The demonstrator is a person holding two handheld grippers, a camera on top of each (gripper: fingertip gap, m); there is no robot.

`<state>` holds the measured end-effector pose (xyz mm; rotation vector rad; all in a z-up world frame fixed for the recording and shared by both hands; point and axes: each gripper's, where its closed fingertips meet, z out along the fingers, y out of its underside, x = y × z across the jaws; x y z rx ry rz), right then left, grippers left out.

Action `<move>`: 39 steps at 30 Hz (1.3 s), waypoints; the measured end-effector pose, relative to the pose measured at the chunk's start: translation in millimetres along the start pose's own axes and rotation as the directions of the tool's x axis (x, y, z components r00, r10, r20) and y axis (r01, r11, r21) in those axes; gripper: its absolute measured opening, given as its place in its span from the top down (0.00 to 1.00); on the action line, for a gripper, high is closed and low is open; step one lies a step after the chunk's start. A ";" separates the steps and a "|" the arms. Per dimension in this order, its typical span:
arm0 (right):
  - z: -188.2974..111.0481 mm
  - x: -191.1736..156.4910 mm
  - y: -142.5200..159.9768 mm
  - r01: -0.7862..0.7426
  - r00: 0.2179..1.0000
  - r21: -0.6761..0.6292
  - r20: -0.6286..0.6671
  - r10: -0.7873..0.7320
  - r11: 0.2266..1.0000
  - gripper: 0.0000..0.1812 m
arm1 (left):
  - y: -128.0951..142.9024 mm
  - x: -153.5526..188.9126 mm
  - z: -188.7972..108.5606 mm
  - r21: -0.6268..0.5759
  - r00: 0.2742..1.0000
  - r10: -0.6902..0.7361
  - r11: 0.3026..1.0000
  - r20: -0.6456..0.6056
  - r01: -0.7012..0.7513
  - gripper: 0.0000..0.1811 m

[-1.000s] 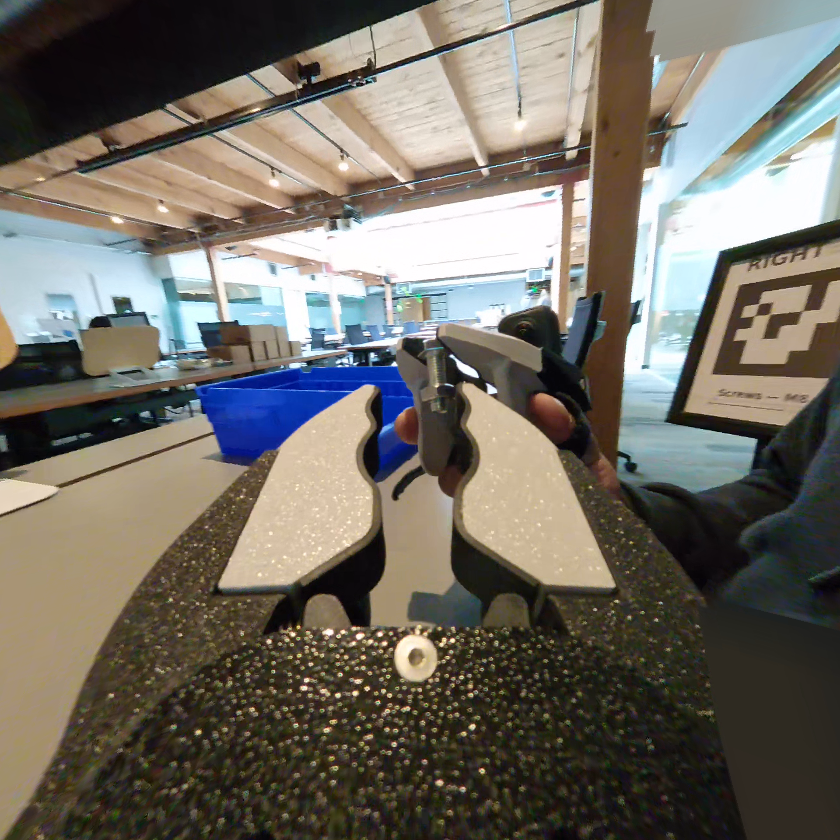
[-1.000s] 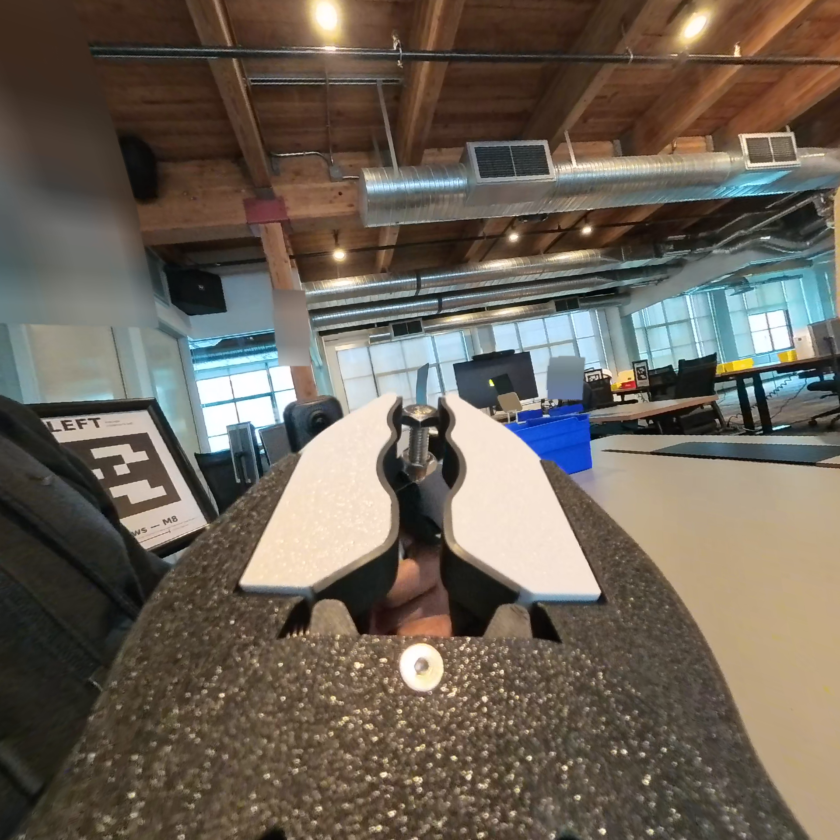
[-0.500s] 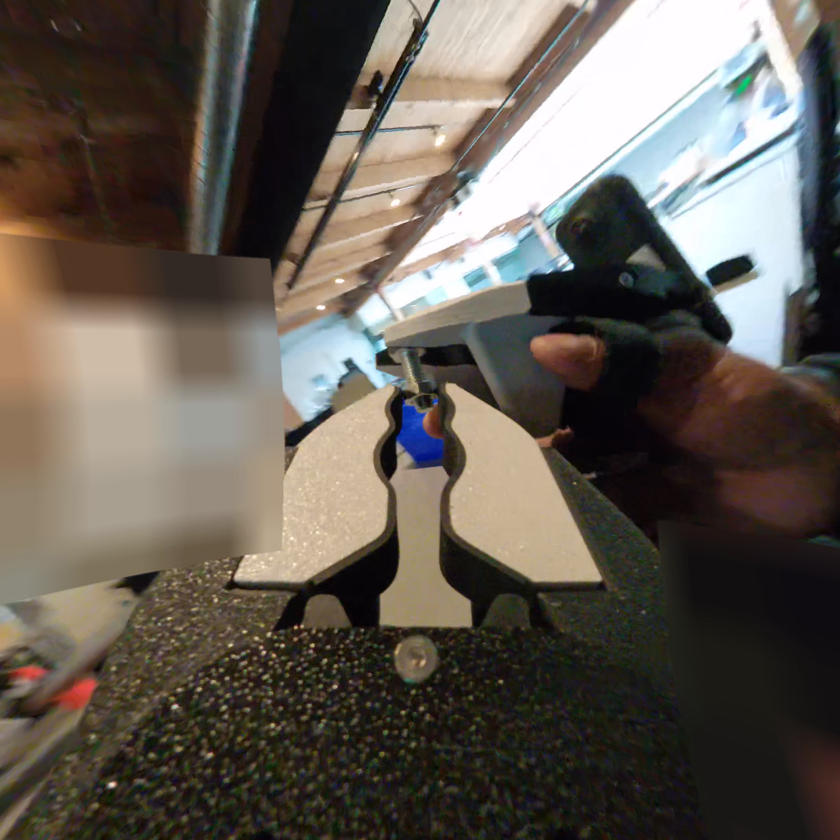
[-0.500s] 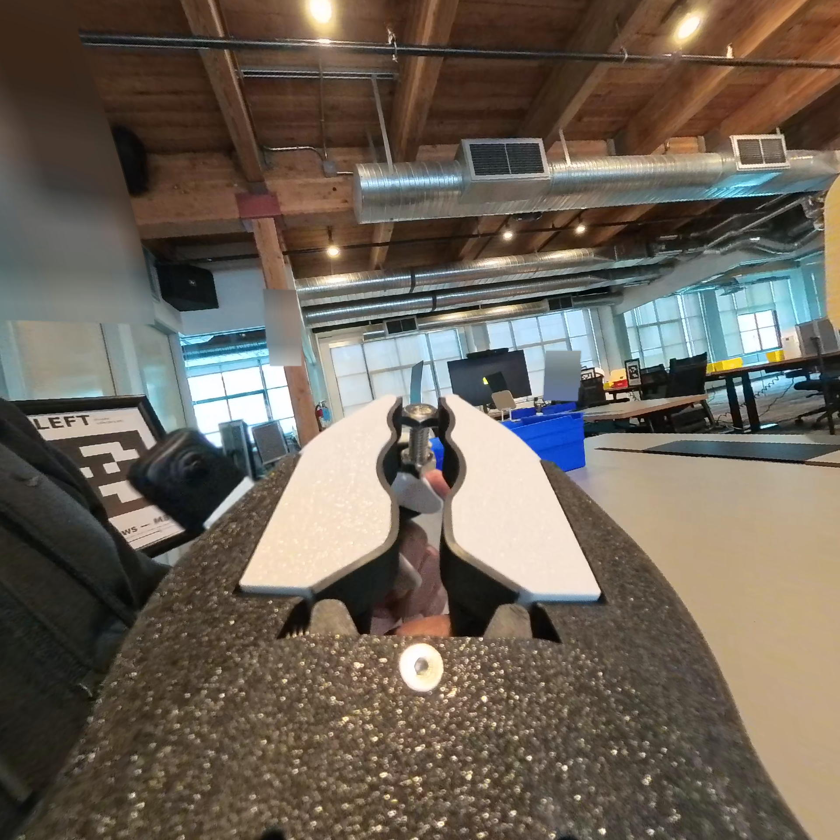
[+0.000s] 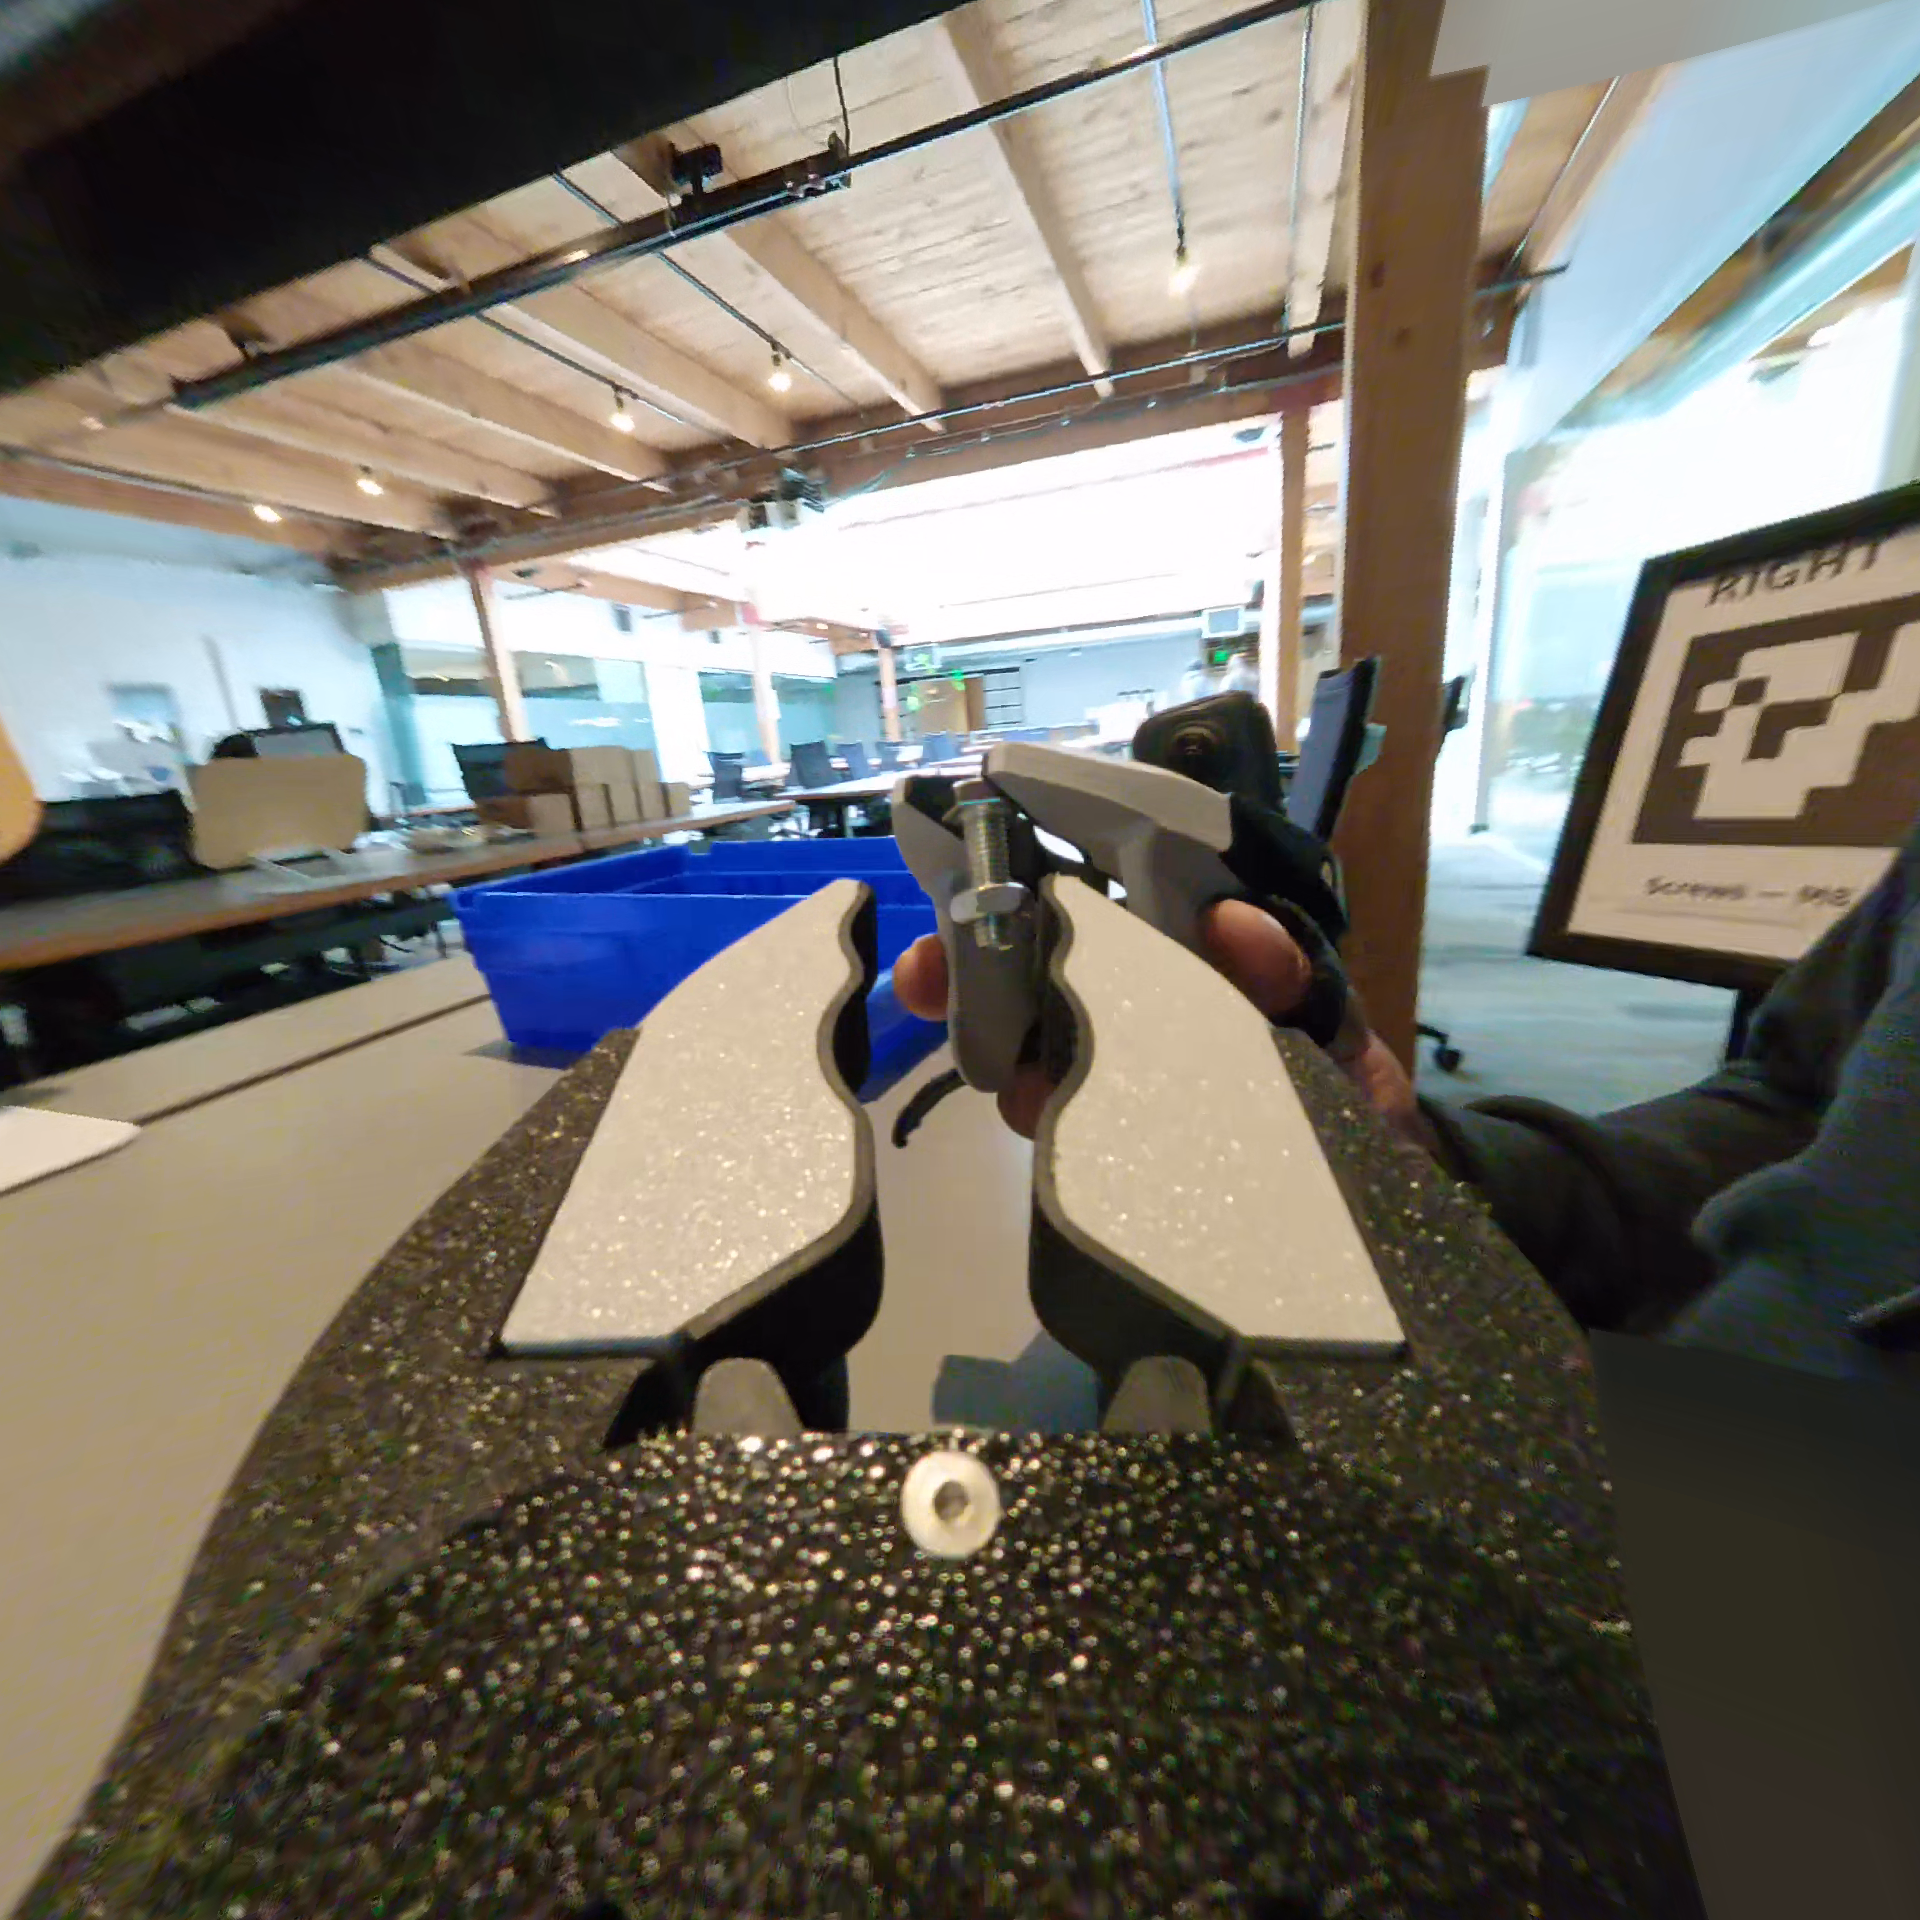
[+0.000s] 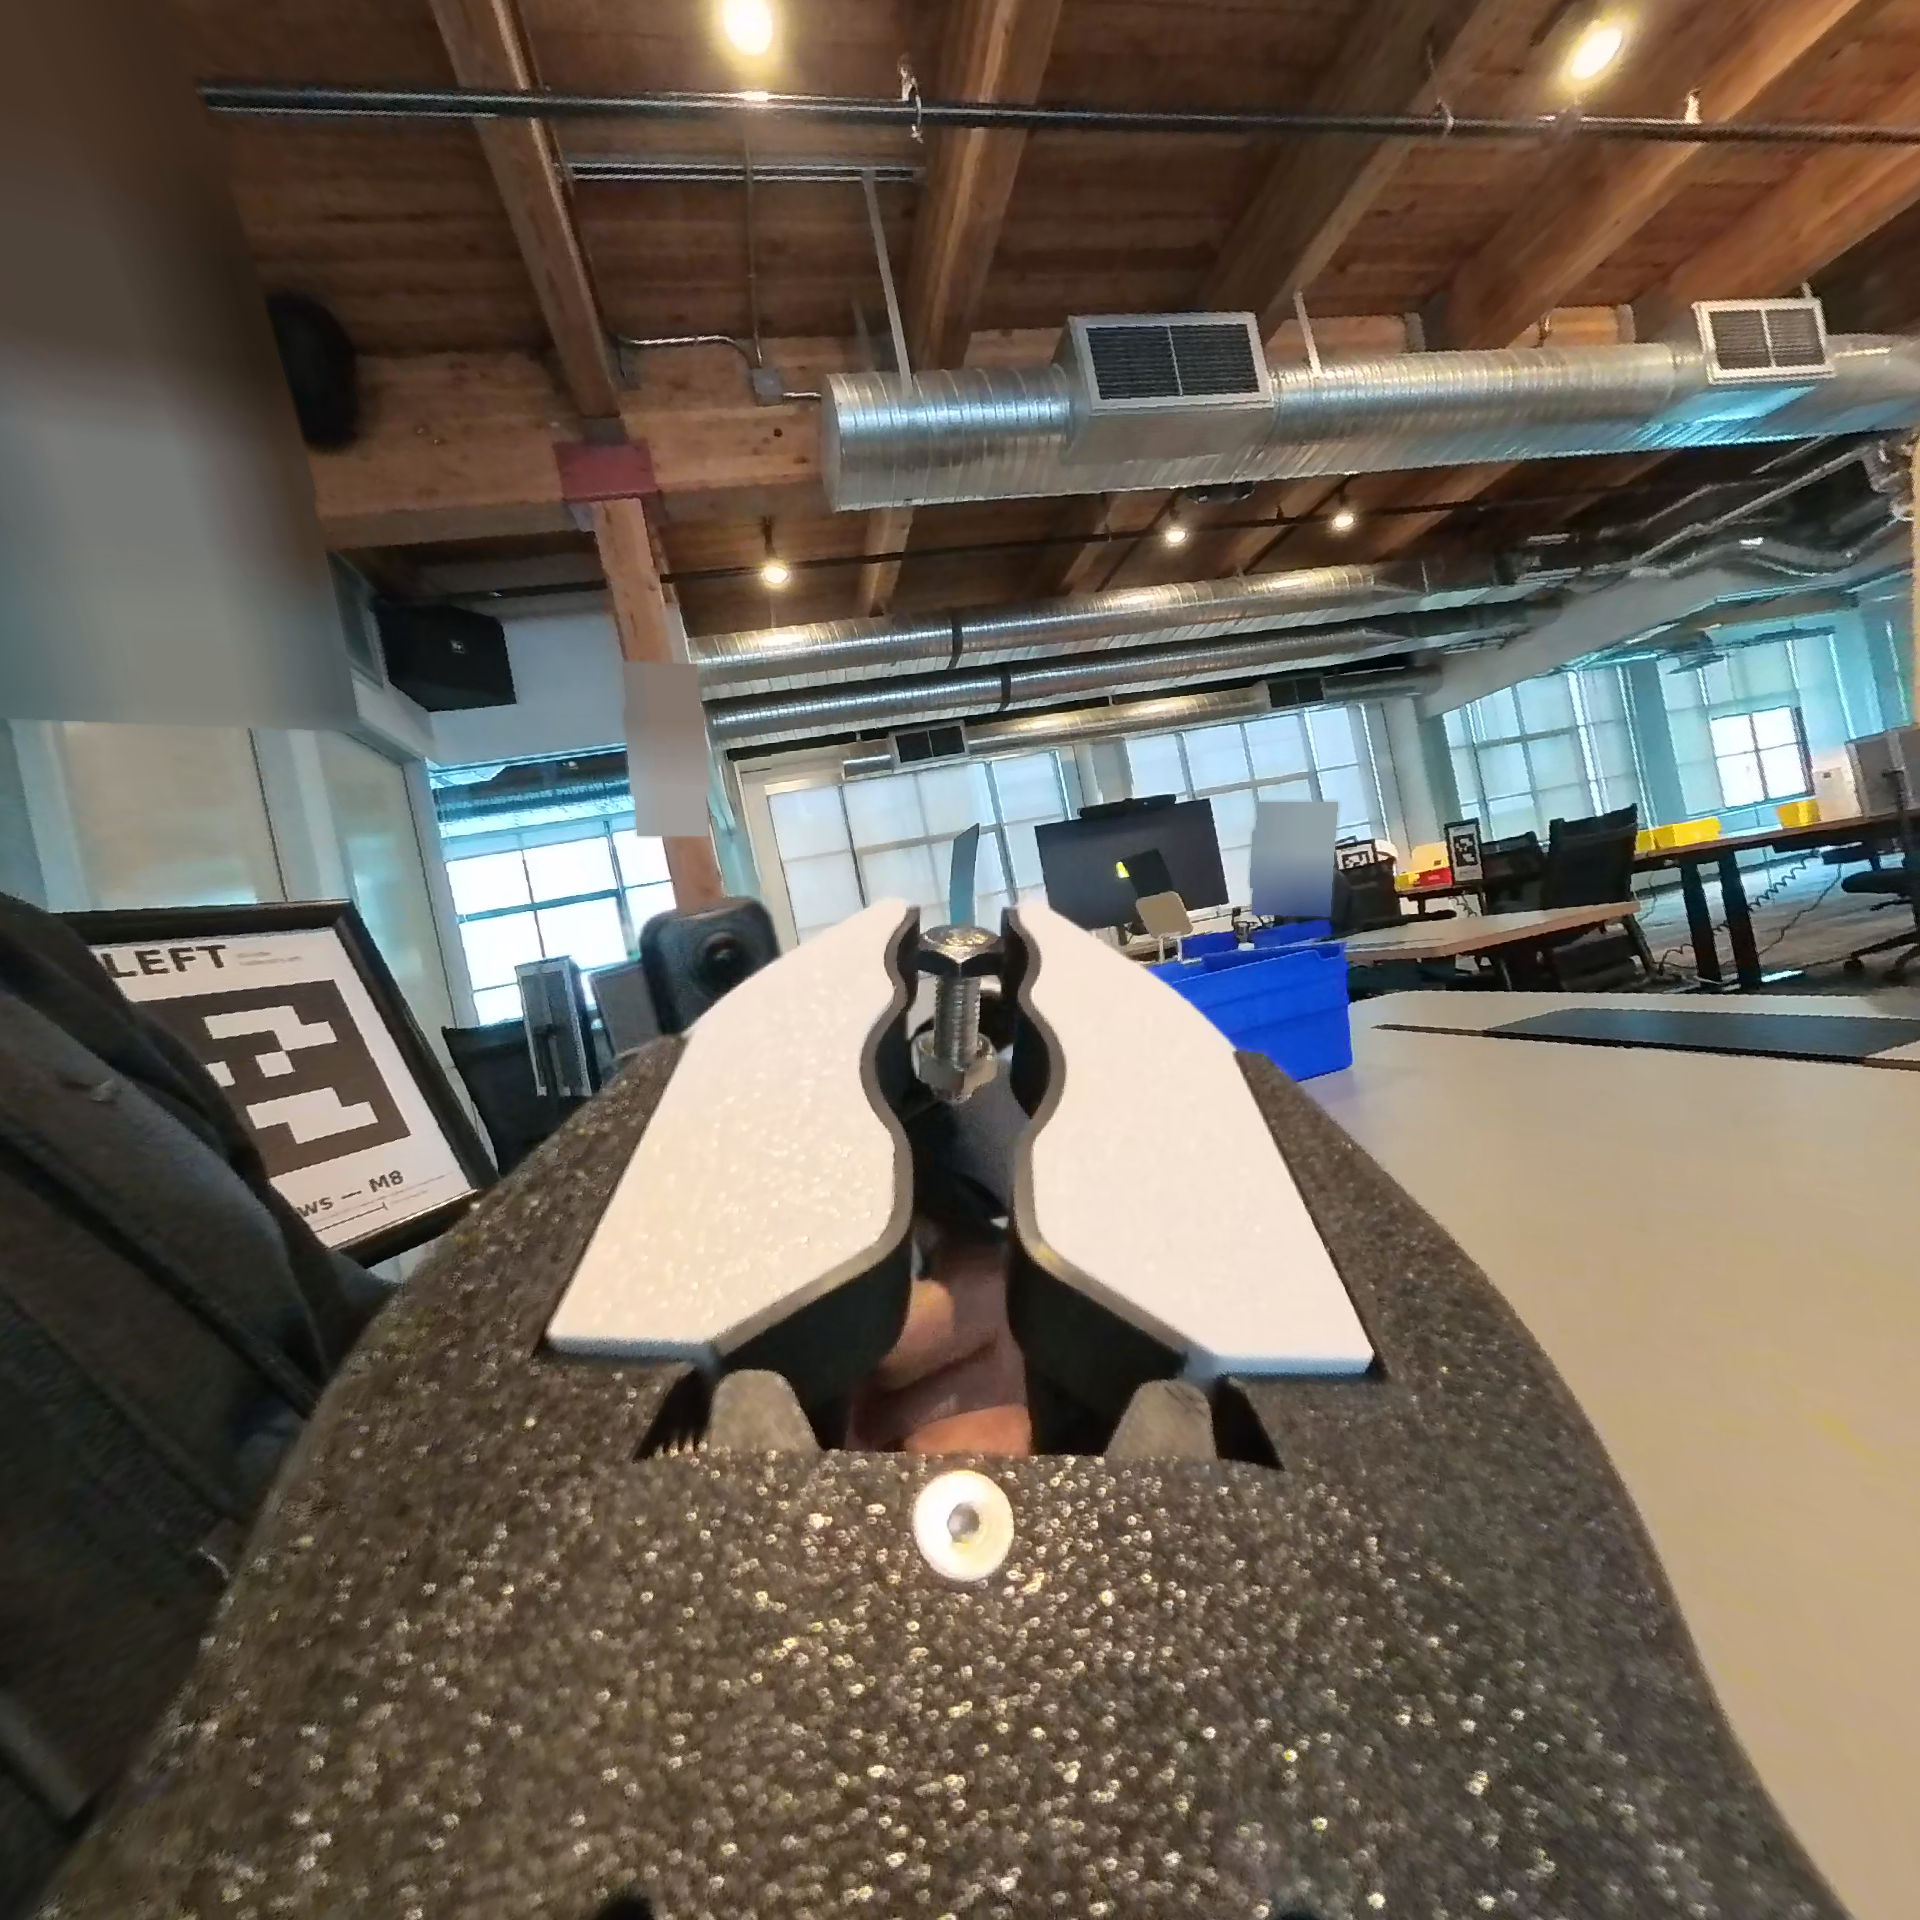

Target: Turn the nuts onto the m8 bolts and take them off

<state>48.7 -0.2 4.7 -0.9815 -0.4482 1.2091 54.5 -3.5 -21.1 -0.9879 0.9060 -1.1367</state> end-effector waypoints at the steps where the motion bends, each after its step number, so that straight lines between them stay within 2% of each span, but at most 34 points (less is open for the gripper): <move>1: 0.4 -0.7 0.7 0.001 1.000 -0.003 0.004 -0.001 1.000 0.92 | 0.3 0.5 0.4 -0.002 1.000 -0.020 1.000 -0.013 0.020 0.85; 6: 1.4 -2.5 2.5 0.001 1.000 -0.012 0.014 -0.001 1.000 0.92 | 3.9 7.2 2.8 -0.027 0.999 -0.013 1.000 -0.052 0.012 0.92; 8: 1.3 -2.2 2.3 0.003 1.000 -0.011 0.012 -0.003 1.000 0.92 | 3.6 5.5 2.7 -0.031 0.996 0.087 0.996 -0.001 -0.087 0.92; 9: 1.3 -1.6 2.4 0.004 1.000 -0.011 0.006 -0.004 1.000 0.92 | 3.4 3.4 2.6 -0.046 0.981 0.188 0.982 0.049 -0.186 0.92; 10: 1.1 -0.9 2.2 0.004 1.000 -0.010 0.002 -0.004 1.000 0.92 | 2.4 1.6 2.3 -0.070 0.944 0.314 0.949 0.107 -0.308 0.92; 12: 0.8 -0.7 1.5 0.006 1.000 -0.007 0.001 -0.006 1.000 0.92 | 1.6 -0.2 2.2 -0.150 0.798 0.567 0.823 0.205 -0.547 0.92; 14: 0.3 -0.4 0.7 0.008 1.000 -0.003 -0.002 -0.008 1.000 0.92 | 2.7 0.1 2.5 -0.222 0.655 0.716 0.698 0.241 -0.681 0.92; 15: 0.1 0.2 0.3 0.005 1.000 -0.001 -0.004 -0.005 1.000 0.92 | 3.1 1.0 2.7 -0.234 0.624 0.743 0.669 0.242 -0.705 0.92; 17: -0.4 1.4 -0.7 0.000 1.000 0.004 -0.008 0.000 1.000 0.92 | 0.7 4.4 2.2 -0.198 0.658 0.715 0.698 0.236 -0.688 0.91; 19: -0.9 2.0 -1.5 -0.005 1.000 0.008 -0.010 0.005 1.000 0.92 | -3.9 4.4 -0.1 -0.136 0.740 0.633 0.773 0.227 -0.619 0.89; 22: -1.0 2.1 -1.8 -0.008 1.000 0.010 -0.009 0.008 1.000 0.92 | -5.8 1.8 -1.9 -0.052 0.890 0.425 0.905 0.164 -0.422 0.87; 24: -0.9 1.9 -1.6 -0.008 1.000 0.009 -0.007 0.008 1.000 0.92 | -5.8 2.6 -1.9 -0.008 0.960 0.265 0.964 0.094 -0.265 0.87; 26: -0.7 1.7 -1.3 -0.009 1.000 0.008 -0.005 0.009 1.000 0.92 | -4.4 0.3 -1.2 0.004 0.989 0.133 0.991 0.056 -0.134 0.87; 30: 0.1 0.2 -0.1 -0.007 1.000 0.002 0.003 0.007 1.000 0.92 | 1.2 1.2 1.5 -0.013 1.000 -0.006 1.000 -0.010 0.006 0.86; 34: 0.7 -0.9 1.1 -0.007 1.000 -0.003 0.009 0.007 1.000 0.92 | 5.0 5.3 3.7 -0.037 0.999 -0.022 0.999 -0.048 0.020 0.91; 36: 0.7 -1.0 1.1 -0.006 1.000 -0.003 0.009 0.006 1.000 0.92 | 4.6 5.0 3.5 -0.036 1.000 0.015 0.999 -0.027 -0.016 0.92; 38: 0.7 -0.4 1.2 -0.003 1.000 -0.004 0.003 0.003 1.000 0.92 | 4.6 2.2 3.2 -0.058 0.982 0.180 0.982 0.050 -0.177 0.92; 39: 0.7 -0.1 1.1 -0.003 1.000 -0.004 0.001 0.003 1.000 0.92 | 4.2 0.6 3.0 -0.083 0.947 0.304 0.951 0.104 -0.296 0.92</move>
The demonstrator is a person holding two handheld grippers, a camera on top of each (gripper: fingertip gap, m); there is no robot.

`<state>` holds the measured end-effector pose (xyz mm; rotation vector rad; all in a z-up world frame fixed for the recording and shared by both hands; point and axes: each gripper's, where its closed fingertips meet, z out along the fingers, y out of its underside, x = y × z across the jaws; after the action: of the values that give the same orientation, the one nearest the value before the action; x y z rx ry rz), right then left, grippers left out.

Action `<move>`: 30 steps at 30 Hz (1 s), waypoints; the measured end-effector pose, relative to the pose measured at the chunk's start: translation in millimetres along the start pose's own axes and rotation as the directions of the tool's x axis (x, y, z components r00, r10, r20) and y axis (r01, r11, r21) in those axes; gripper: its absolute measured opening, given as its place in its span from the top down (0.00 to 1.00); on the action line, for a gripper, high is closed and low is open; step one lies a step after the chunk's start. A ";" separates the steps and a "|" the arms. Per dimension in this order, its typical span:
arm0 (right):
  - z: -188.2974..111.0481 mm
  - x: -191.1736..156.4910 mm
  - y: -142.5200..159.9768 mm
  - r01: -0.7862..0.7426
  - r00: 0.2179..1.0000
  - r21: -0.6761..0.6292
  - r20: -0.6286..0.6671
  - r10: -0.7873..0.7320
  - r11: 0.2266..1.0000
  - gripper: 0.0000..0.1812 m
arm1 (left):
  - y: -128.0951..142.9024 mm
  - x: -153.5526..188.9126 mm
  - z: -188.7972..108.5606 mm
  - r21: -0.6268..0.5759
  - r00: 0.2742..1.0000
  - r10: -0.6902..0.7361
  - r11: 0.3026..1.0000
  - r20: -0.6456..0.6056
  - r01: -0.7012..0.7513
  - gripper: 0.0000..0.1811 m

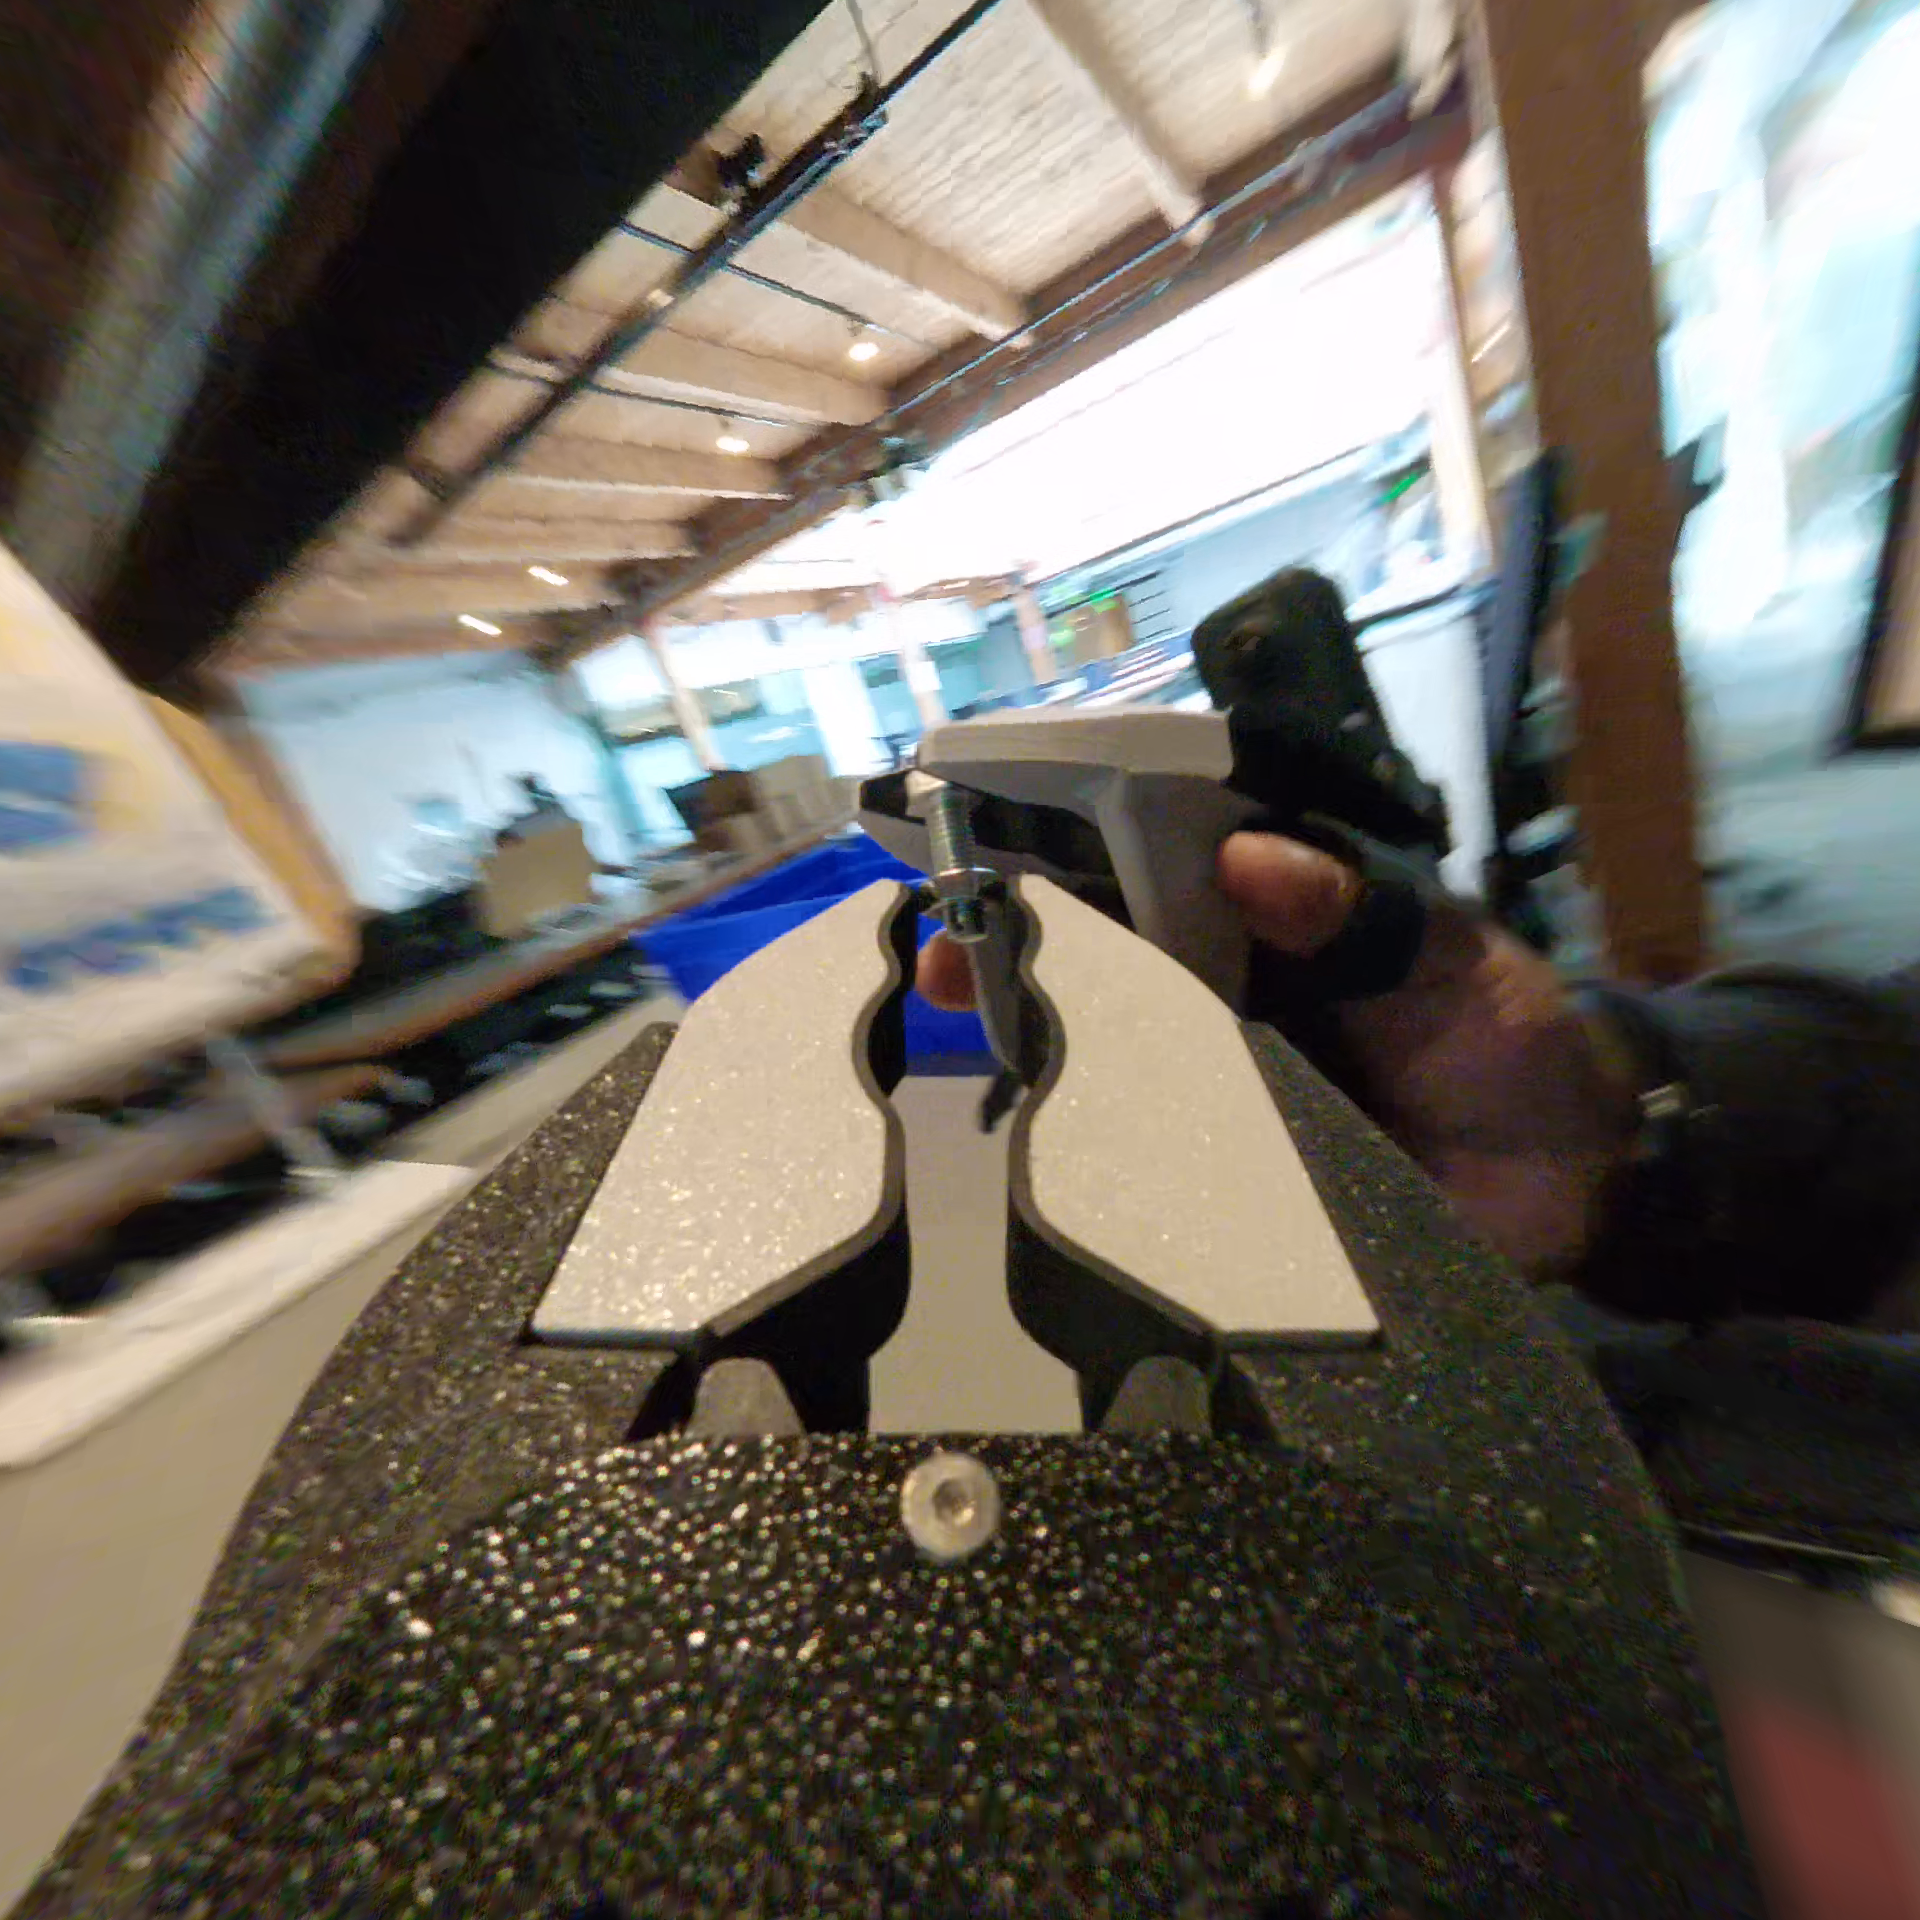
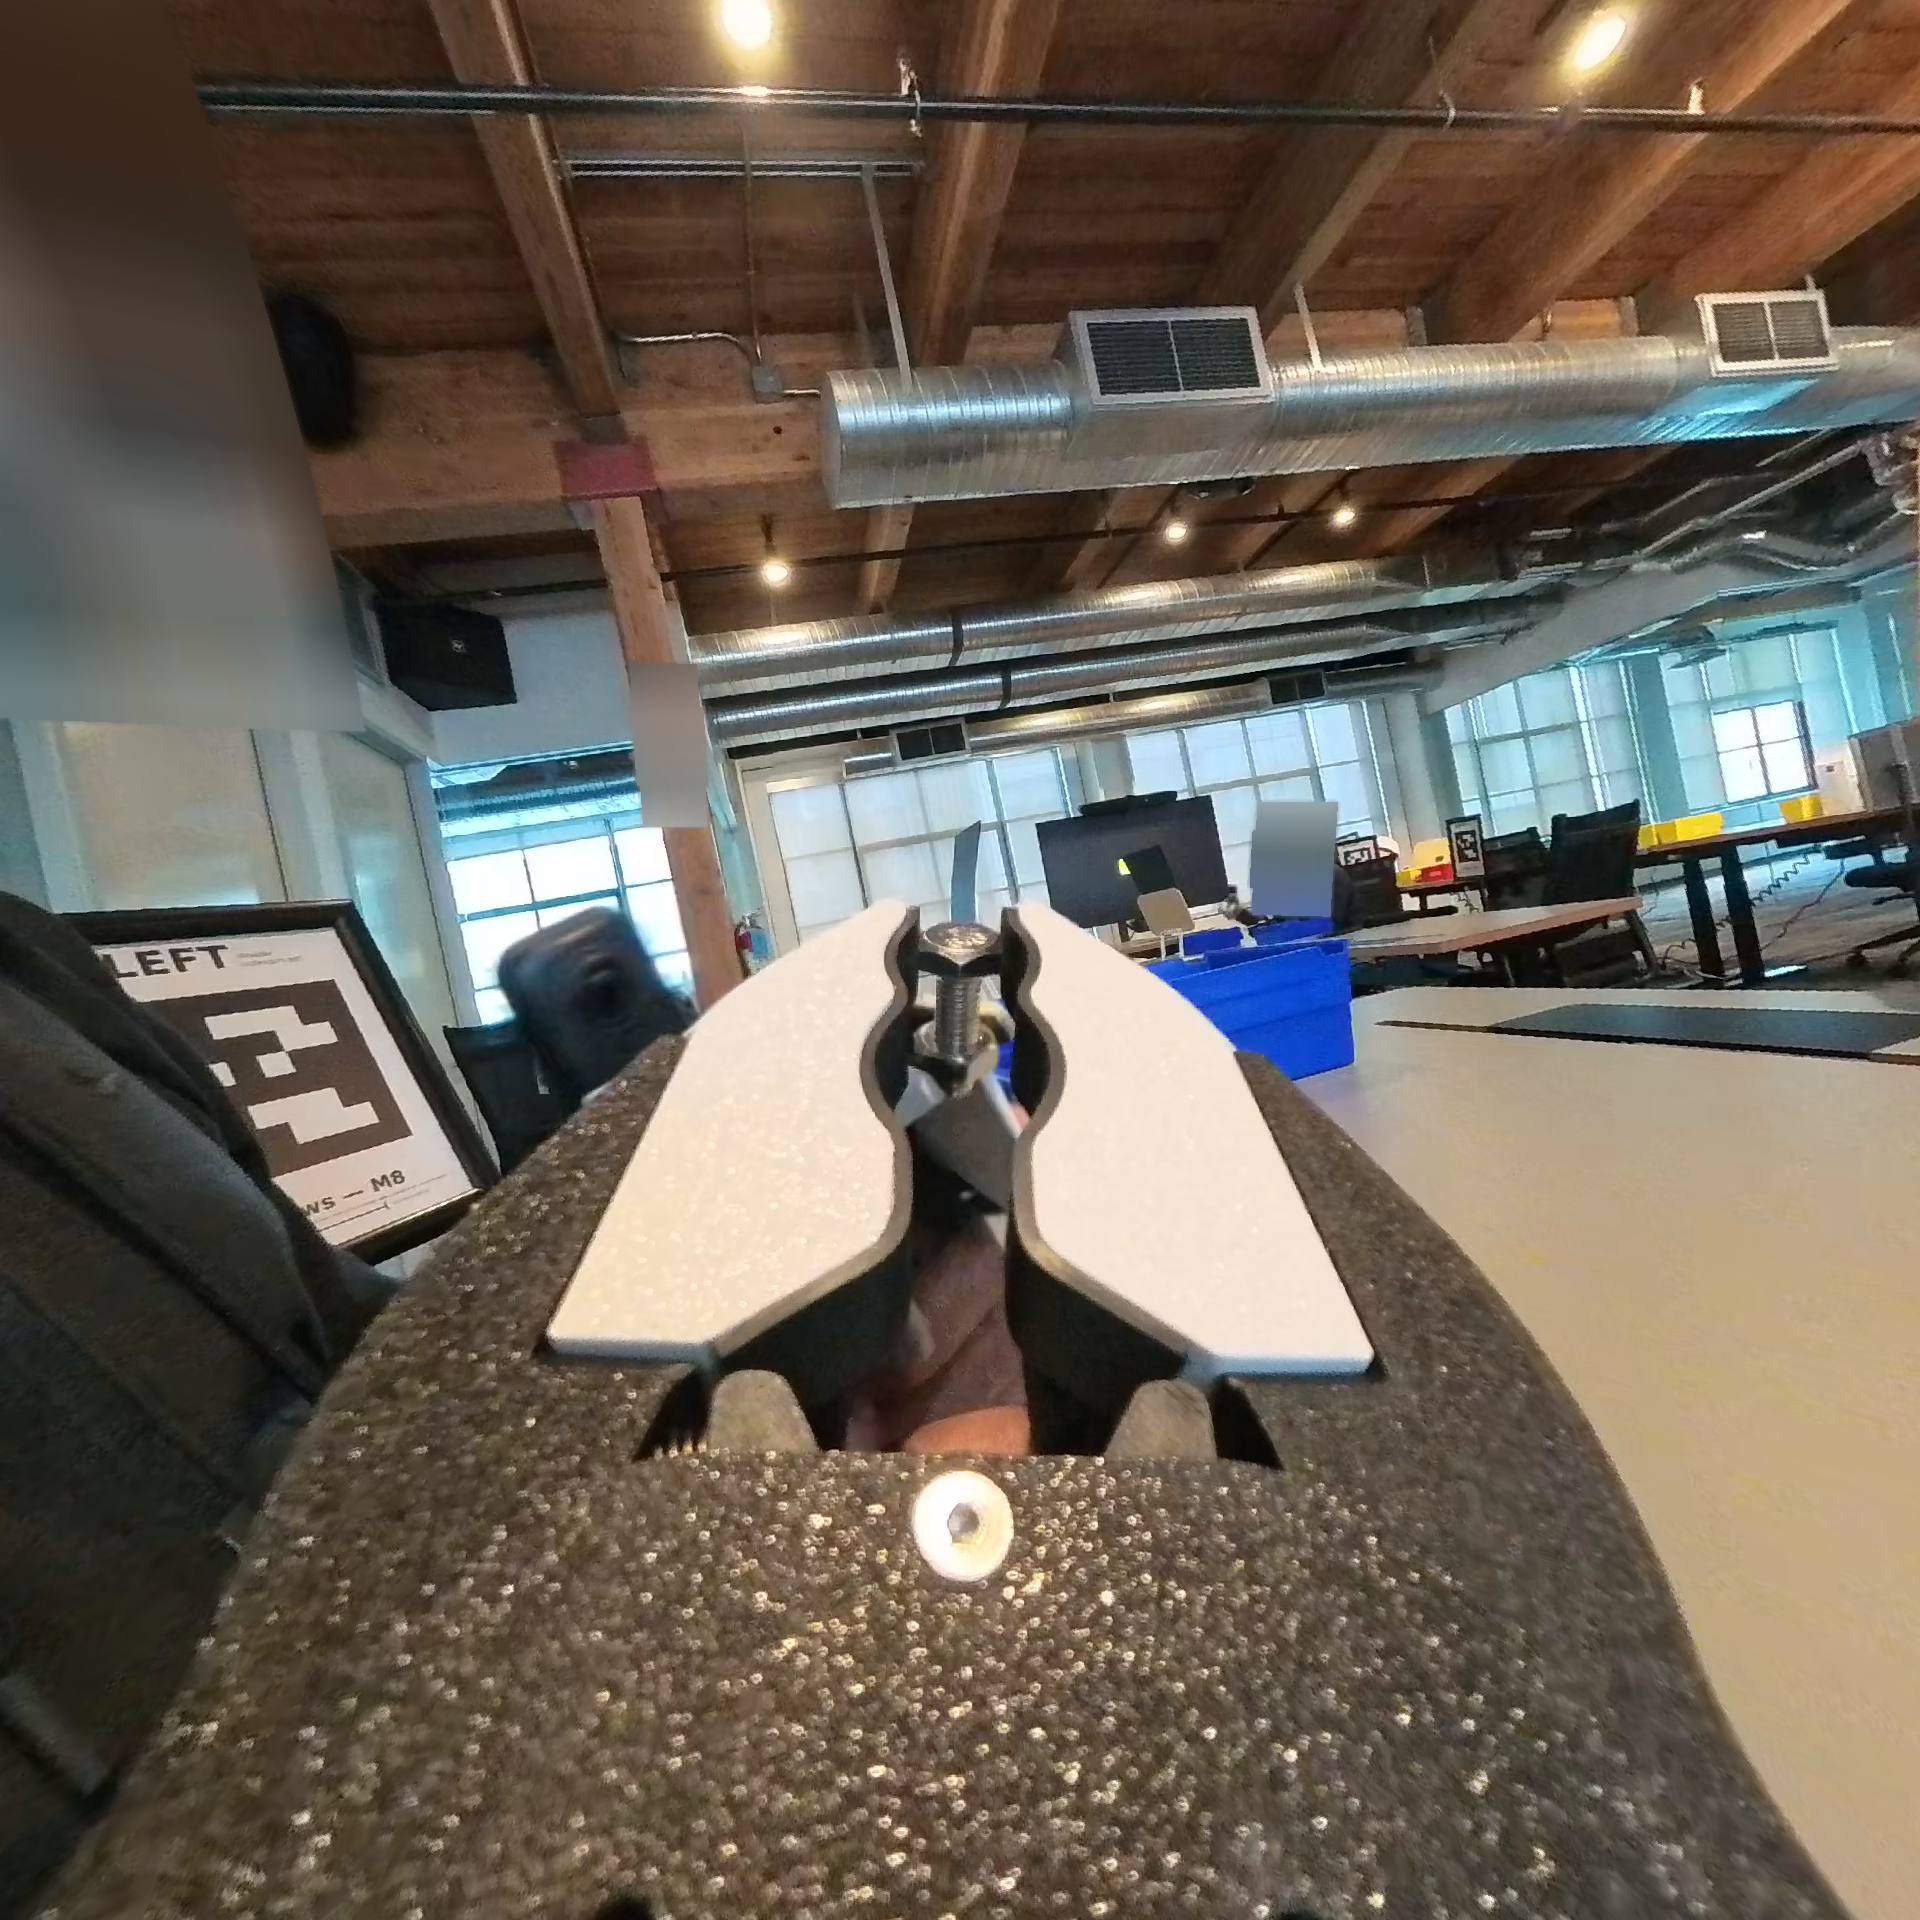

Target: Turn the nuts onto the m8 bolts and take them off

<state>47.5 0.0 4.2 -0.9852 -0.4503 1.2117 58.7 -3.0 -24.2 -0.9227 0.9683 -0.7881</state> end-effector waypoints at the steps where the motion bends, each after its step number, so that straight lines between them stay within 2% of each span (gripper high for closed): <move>1: -0.1 0.1 -0.1 0.001 1.000 0.001 -0.001 -0.001 1.000 0.92 | 0.0 -1.6 0.0 -0.024 0.988 0.142 0.990 0.067 -0.140 0.92; 3: -0.5 0.0 -0.8 0.003 1.000 0.004 -0.002 -0.003 1.000 0.92 | 1.9 -1.9 0.2 -0.102 0.896 0.414 0.910 0.160 -0.402 0.92; 4: -0.7 0.0 -1.0 0.002 1.000 0.005 -0.001 -0.002 1.000 0.92 | 4.4 -0.7 0.9 -0.140 0.846 0.505 0.863 0.174 -0.486 0.92; 6: -0.8 0.4 -1.1 0.001 1.000 0.006 -0.003 -0.001 1.000 0.92 | 6.1 1.3 1.8 -0.161 0.813 0.554 0.831 0.178 -0.532 0.92; 9: -1.5 1.2 -2.2 -0.005 1.000 0.011 -0.005 0.005 1.000 0.92 | -0.3 3.0 -1.3 -0.075 0.893 0.428 0.904 0.140 -0.422 0.90; 13: -1.4 1.0 -2.0 -0.005 1.000 0.010 -0.004 0.005 1.000 0.92 | -6.2 2.9 -5.2 0.027 0.986 0.162 0.986 0.029 -0.163 0.87; 17: -1.0 0.6 -1.3 -0.004 1.000 0.007 -0.002 0.004 1.000 0.92 | -4.3 -1.6 -4.5 0.037 0.997 -0.056 0.998 -0.046 0.058 0.87; 22: -0.4 -0.3 -0.1 -0.003 1.000 0.001 0.002 0.003 1.000 0.92 | -1.6 2.1 -0.6 0.013 0.951 -0.271 0.961 -0.151 0.276 0.88; 27: 0.4 -1.1 1.6 0.003 1.000 -0.007 0.004 -0.003 1.000 0.92 | 1.8 10.9 4.9 -0.051 0.916 -0.341 0.940 -0.211 0.338 0.91; 30: -0.2 0.2 0.3 -0.001 1.000 -0.001 -0.002 0.001 1.000 0.92 | 2.7 7.2 6.1 -0.059 0.970 -0.208 0.978 -0.129 0.201 0.92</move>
<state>47.5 0.1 3.8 -0.9878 -0.4486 1.2112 67.3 -6.5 -27.4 -1.0300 1.0223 -1.0173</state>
